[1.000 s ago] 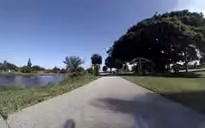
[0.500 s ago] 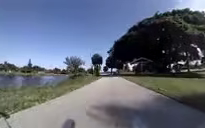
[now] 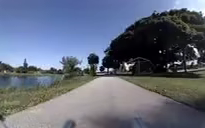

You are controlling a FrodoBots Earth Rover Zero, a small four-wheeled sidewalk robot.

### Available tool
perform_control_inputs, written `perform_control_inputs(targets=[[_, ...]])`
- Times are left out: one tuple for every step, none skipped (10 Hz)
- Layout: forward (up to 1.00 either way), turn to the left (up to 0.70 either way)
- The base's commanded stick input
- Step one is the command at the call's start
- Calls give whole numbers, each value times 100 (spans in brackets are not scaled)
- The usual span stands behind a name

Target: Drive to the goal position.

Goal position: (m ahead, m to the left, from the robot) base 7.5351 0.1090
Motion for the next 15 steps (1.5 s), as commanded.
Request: perform_control_inputs(targets=[[85, 0], [85, 0], [85, 0], [85, 0], [85, 0], [85, 0], [85, 0], [85, 0], [85, 28], [85, 34], [85, 34], [85, 34], [85, 34], [85, 19], [85, 0]])
